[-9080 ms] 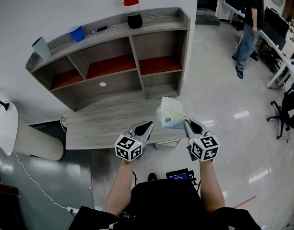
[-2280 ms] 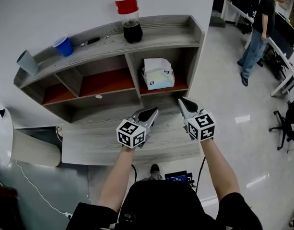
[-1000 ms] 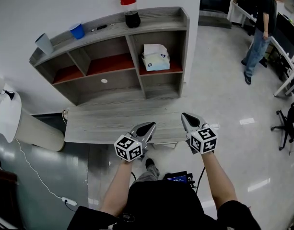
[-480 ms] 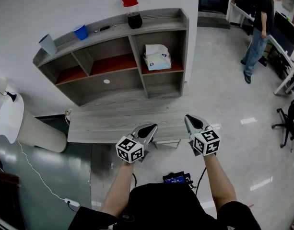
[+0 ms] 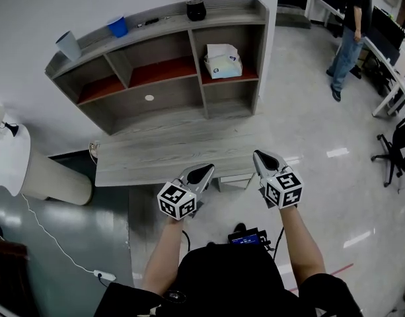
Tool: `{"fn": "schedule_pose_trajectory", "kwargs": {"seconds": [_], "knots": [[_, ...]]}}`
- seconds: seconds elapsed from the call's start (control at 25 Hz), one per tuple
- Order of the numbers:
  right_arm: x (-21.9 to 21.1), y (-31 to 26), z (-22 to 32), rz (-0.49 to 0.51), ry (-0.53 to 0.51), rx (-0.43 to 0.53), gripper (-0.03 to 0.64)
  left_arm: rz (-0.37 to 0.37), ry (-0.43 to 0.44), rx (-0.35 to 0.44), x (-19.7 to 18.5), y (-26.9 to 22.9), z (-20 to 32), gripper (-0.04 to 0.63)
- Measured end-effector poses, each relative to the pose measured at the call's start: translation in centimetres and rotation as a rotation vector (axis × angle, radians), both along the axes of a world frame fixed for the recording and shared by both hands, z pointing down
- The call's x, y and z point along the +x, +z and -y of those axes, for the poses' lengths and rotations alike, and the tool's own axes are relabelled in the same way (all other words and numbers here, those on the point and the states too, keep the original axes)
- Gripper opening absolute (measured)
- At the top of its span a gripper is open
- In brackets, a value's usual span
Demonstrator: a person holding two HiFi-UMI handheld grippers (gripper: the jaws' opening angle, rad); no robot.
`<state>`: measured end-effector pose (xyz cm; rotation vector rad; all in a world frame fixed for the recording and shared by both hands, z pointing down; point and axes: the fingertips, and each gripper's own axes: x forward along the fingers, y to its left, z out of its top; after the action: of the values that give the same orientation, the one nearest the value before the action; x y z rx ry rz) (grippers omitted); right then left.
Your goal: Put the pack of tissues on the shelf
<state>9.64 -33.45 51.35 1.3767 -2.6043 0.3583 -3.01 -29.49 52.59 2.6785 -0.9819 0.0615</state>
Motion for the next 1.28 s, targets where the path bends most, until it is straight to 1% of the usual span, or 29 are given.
{"fn": "schedule_pose_trajectory", "kwargs": {"seconds": [0.32, 0.56, 0.68, 0.88, 1.08, 1.28], "knots": [[-2.9, 0.4, -4.4, -0.021, 0.041, -0.014, 0.003, -0.006, 0.043, -0.019, -1.9, 1.4, -3.9, -0.008], [-4.4, 1.0, -7.5, -0.039, 0.061, -0.016, 0.003, -0.009, 0.016, -0.041, -3.4, 2.7, -5.7, -0.008], [-4.9, 1.2, -8.6, -0.049, 0.066, -0.013, 0.003, -0.012, 0.018, -0.046, -3.7, 3.0, -6.5, -0.008], [-5.4, 1.3, -9.9, -0.045, 0.081, -0.004, 0.003, -0.005, 0.034, -0.04, -4.1, 3.1, -7.9, -0.008], [-5.7, 1.4, -11.1, -0.051, 0.089, 0.004, 0.002, -0.01, 0.033, -0.029, -4.6, 3.0, -8.5, -0.008], [-5.7, 1.4, -11.8, -0.053, 0.103, 0.006, 0.002, -0.046, 0.03, -0.02, -4.7, 2.7, -9.0, -0.005]]}}
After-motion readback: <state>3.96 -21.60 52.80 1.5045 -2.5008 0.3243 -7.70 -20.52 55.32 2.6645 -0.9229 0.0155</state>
